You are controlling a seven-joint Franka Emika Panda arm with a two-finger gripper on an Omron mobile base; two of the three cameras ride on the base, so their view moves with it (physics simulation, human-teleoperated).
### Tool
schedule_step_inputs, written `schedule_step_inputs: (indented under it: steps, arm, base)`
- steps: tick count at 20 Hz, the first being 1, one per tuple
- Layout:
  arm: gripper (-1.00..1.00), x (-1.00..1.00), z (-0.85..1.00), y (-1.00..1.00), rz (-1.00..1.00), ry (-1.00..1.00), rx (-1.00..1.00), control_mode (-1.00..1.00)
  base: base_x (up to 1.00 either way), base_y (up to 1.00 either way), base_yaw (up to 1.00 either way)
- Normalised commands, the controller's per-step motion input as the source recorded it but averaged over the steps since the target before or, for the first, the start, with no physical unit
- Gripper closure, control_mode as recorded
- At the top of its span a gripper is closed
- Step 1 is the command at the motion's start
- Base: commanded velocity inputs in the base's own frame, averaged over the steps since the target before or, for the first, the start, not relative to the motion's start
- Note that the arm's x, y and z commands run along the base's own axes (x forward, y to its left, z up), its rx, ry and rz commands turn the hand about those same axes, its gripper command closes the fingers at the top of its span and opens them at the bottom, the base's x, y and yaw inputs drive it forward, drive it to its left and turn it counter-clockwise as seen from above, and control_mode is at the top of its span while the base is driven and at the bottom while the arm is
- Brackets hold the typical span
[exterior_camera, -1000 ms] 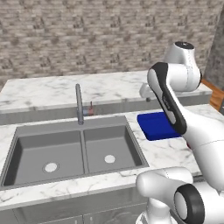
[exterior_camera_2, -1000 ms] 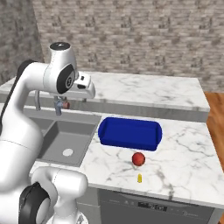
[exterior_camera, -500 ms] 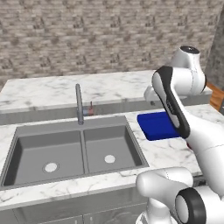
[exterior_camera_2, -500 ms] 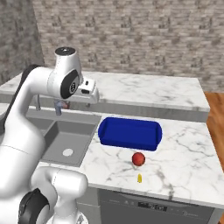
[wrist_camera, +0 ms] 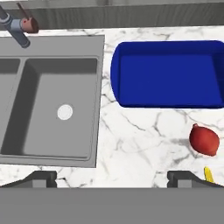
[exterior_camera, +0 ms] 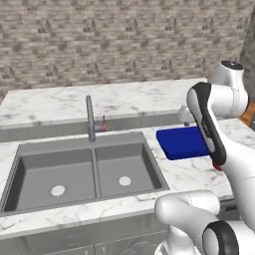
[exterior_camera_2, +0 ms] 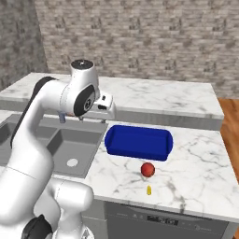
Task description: Pick up all produce items and place them in the sink. Turn on the sink faucet to wash them. Then turn the sink off and put them in the tray.
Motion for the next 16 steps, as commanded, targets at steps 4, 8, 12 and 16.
schedule_step_inputs:
  steps: [4, 8, 12, 16]
  arm:
    - [-1.00, -0.19, -0.16, -0.38, 0.00, 0.04, 0.00, -1.00]
    - [-1.00, -0.04, -0.23, -0.35, -0.03, 0.08, 0.00, -1.00]
    - [-1.00, 0.00, -0.27, -0.24, -0.09, 0.11, -0.02, -1.00]
    - [-1.00, 0.00, -0.32, -0.21, -0.08, 0.12, -0.06, -1.00]
  base:
    - [0.00, 0.00, 0.00]
    - [0.00, 0.00, 0.00]
    - [0.00, 0.00, 0.00]
    - [0.00, 0.00, 0.00]
